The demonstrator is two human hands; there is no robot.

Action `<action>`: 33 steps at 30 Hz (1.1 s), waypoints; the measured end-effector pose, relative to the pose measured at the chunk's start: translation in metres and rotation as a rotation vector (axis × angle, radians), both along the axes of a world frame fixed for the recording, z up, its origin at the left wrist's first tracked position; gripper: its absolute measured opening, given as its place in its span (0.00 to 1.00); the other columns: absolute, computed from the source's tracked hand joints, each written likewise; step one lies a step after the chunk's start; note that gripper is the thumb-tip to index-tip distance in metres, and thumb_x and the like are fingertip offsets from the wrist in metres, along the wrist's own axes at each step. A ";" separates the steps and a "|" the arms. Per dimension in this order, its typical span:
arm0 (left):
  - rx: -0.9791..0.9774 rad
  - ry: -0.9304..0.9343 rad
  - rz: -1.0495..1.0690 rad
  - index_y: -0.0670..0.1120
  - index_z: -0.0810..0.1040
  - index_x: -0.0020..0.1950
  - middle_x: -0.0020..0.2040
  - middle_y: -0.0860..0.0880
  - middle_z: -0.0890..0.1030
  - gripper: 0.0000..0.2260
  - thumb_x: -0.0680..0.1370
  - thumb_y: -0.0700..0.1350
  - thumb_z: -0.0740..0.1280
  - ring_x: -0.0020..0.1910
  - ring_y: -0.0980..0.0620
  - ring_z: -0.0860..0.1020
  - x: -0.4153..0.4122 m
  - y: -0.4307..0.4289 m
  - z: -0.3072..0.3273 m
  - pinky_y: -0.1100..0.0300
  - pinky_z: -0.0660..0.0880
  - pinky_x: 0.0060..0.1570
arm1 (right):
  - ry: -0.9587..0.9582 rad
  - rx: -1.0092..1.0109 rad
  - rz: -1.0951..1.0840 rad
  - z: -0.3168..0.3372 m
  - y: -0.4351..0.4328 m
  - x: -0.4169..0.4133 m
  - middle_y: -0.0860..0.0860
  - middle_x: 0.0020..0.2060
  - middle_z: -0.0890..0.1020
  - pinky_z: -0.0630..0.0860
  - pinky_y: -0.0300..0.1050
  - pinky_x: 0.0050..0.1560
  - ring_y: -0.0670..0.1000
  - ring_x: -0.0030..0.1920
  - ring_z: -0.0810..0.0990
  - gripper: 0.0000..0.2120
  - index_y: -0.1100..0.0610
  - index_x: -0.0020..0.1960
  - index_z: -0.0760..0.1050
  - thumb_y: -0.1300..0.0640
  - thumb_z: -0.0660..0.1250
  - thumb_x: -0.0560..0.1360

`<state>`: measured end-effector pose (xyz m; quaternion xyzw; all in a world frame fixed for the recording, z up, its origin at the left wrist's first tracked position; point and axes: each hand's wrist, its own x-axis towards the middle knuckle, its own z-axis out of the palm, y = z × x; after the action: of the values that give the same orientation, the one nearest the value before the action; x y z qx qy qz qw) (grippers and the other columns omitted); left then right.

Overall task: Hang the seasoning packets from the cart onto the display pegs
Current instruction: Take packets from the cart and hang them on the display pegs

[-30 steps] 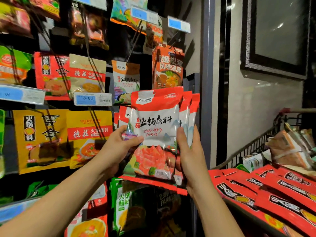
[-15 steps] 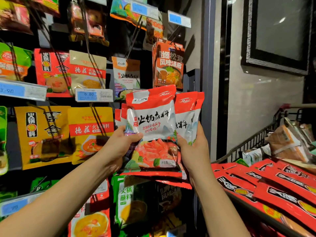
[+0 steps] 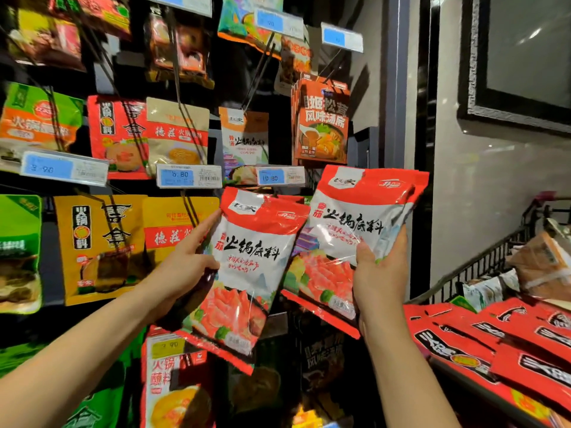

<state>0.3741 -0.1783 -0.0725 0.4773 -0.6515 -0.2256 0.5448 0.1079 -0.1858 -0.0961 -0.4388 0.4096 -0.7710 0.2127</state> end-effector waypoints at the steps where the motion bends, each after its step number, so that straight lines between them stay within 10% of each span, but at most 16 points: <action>1: -0.006 -0.007 0.013 0.69 0.65 0.75 0.61 0.69 0.76 0.40 0.78 0.26 0.60 0.48 0.69 0.78 0.001 0.001 0.000 0.67 0.76 0.43 | -0.011 -0.010 -0.018 0.001 -0.001 -0.001 0.48 0.70 0.77 0.73 0.61 0.69 0.56 0.67 0.77 0.33 0.40 0.81 0.56 0.58 0.66 0.82; 7: -0.139 -0.039 0.081 0.59 0.61 0.80 0.68 0.58 0.75 0.30 0.82 0.39 0.67 0.63 0.55 0.77 -0.006 -0.006 0.005 0.63 0.76 0.53 | -0.089 -0.100 -0.063 0.012 0.002 -0.004 0.44 0.70 0.74 0.68 0.44 0.63 0.44 0.62 0.73 0.33 0.43 0.83 0.55 0.60 0.65 0.83; 16: -0.179 -0.137 0.055 0.67 0.58 0.79 0.75 0.55 0.71 0.34 0.82 0.40 0.67 0.70 0.51 0.74 -0.008 -0.037 0.000 0.43 0.76 0.67 | 0.017 -0.096 -0.232 0.030 0.011 -0.017 0.48 0.77 0.70 0.67 0.52 0.70 0.56 0.73 0.71 0.34 0.43 0.84 0.50 0.57 0.62 0.84; 20: -0.188 -0.225 0.081 0.67 0.52 0.81 0.78 0.58 0.66 0.35 0.84 0.39 0.63 0.74 0.50 0.69 -0.019 -0.045 0.005 0.51 0.69 0.71 | 0.043 -0.104 -0.192 0.020 0.006 -0.016 0.47 0.77 0.69 0.67 0.51 0.70 0.54 0.74 0.71 0.34 0.42 0.83 0.50 0.59 0.62 0.84; 28: -0.170 -0.165 0.147 0.65 0.51 0.82 0.69 0.60 0.70 0.35 0.84 0.36 0.60 0.60 0.46 0.79 -0.039 -0.051 0.020 0.59 0.78 0.40 | 0.059 -0.101 -0.166 0.018 0.002 -0.016 0.47 0.75 0.72 0.68 0.53 0.70 0.55 0.72 0.73 0.34 0.41 0.83 0.52 0.59 0.63 0.84; 33: -0.110 -0.157 0.180 0.68 0.52 0.81 0.59 0.58 0.74 0.37 0.82 0.34 0.58 0.23 0.53 0.71 -0.042 -0.053 0.023 0.57 0.66 0.24 | 0.067 -0.089 -0.167 0.017 0.003 -0.014 0.46 0.74 0.73 0.70 0.59 0.72 0.56 0.71 0.74 0.35 0.38 0.82 0.51 0.59 0.64 0.83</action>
<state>0.3323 -0.2318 -0.0493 0.5195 -0.6582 -0.1017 0.5353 0.0935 -0.1830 -0.0788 -0.4376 0.4170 -0.7884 0.1143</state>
